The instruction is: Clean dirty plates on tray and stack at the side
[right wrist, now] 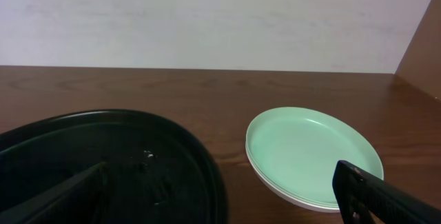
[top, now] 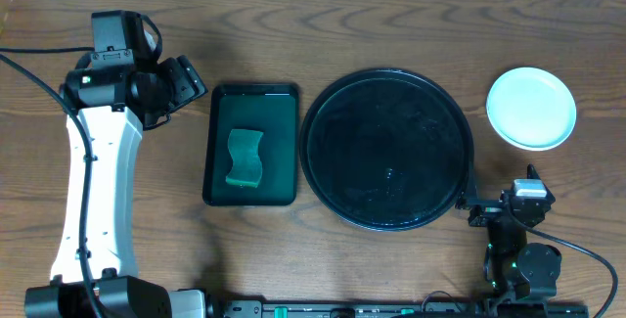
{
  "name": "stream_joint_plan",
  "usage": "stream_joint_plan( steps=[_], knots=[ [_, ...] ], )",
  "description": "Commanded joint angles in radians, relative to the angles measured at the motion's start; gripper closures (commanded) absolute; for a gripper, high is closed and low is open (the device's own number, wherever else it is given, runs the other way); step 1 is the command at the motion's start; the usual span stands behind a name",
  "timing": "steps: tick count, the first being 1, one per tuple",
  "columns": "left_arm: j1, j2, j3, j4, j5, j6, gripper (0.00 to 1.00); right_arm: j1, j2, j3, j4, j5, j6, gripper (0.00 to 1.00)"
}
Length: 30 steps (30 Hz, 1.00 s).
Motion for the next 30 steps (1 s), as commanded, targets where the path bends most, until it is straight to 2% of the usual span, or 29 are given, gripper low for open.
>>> stream_joint_plan(
  steps=[1,9,14,20,30],
  knots=[
    [0.005,0.002,0.005,-0.005,-0.006,-0.002,0.2,-0.005,-0.006,-0.002,-0.003,0.012,0.013,0.01],
    [0.005,-0.008,0.005,-0.005,-0.006,-0.002,0.2,-0.005,-0.005,-0.002,-0.003,0.012,0.013,0.01],
    [0.005,-0.101,0.005,-0.005,-0.006,-0.002,0.2,-0.005,-0.005,-0.002,-0.003,0.012,0.013,0.01],
    [0.005,-0.305,0.005,-0.005,-0.006,-0.002,0.2,-0.005,-0.005,-0.002,-0.003,0.012,0.013,0.01],
    [0.005,-0.741,0.005,-0.005,-0.006,-0.001,0.2,-0.005,-0.005,-0.002,-0.003,0.012,0.013,0.01]
  ],
)
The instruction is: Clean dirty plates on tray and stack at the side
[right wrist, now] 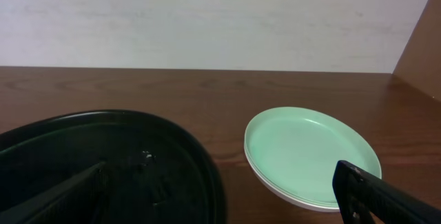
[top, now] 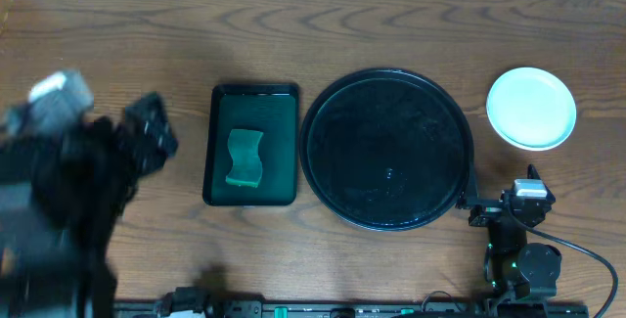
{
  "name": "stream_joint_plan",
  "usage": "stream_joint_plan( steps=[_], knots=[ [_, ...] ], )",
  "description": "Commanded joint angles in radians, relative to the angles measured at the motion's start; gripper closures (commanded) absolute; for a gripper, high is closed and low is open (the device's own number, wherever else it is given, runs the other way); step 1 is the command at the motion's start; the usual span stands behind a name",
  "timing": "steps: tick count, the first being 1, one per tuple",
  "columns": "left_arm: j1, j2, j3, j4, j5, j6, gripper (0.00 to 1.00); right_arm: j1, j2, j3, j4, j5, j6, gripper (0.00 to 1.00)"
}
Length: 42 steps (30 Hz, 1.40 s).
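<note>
Pale green plates (top: 531, 109) lie stacked on the table at the far right, also visible in the right wrist view as plates (right wrist: 310, 151). The round black tray (top: 386, 150) in the middle holds no plate, only a few wet specks. My right gripper (top: 504, 203) rests low at the near right, between tray and stack; in its own view the right gripper (right wrist: 222, 186) is open with nothing between its fingers. My left gripper (top: 152, 134) is a motion-blurred shape left of the sponge tray, its jaws unreadable.
A black rectangular tray (top: 217, 176) left of the round tray holds a green sponge (top: 245, 157). The blurred left arm (top: 59, 191) fills the table's left side. A pale wall stands behind the table's far edge.
My left arm has moved from the far left corner down towards the near left and is now blurred in motion. The right arm, plates, sponge and trays have stayed put.
</note>
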Motion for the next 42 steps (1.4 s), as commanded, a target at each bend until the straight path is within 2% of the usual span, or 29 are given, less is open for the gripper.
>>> stream_joint_plan(
  steps=[1,17,27,32,37,42],
  knots=[
    [0.005,-0.12,0.007,-0.005,-0.006,0.003,0.2,-0.005,-0.005,-0.002,-0.003,0.006,0.013,0.01],
    [0.004,-0.528,-0.067,-0.053,-0.006,0.006,0.2,-0.005,-0.005,-0.002,-0.003,0.006,0.013,0.01],
    [0.004,-0.818,-0.319,-0.053,-0.005,-0.014,0.2,-0.005,-0.005,-0.002,-0.003,0.006,0.013,0.01],
    [0.003,-0.838,-0.42,-0.038,-0.001,-0.014,0.2,-0.005,-0.005,-0.002,-0.003,0.006,0.013,0.01],
    [0.0,-0.84,-0.525,0.078,-0.002,-0.014,0.2,-0.005,-0.005,-0.002,-0.003,0.006,0.013,0.01],
    [0.0,-0.84,-0.686,0.406,-0.002,-0.014,0.2,-0.005,-0.005,-0.002,-0.003,0.006,0.013,0.01]
  ],
)
